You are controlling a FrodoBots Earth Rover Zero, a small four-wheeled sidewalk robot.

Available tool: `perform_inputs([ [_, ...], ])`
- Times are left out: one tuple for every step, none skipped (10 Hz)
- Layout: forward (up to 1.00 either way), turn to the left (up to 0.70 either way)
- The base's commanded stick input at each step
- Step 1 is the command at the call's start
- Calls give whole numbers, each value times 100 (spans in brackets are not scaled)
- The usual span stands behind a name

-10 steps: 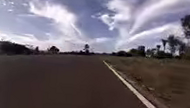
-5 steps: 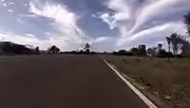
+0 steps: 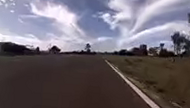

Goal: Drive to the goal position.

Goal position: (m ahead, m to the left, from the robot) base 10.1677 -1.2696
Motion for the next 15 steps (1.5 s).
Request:
perform_inputs([
  [100, 0],
  [100, 0],
  [100, 0],
  [100, 0],
  [100, 0],
  [100, 0],
  [100, 0],
  [100, 0],
  [100, 0],
  [100, 0],
  [100, 0],
  [100, 0],
  [100, 0],
  [100, 0],
  [100, 0],
])
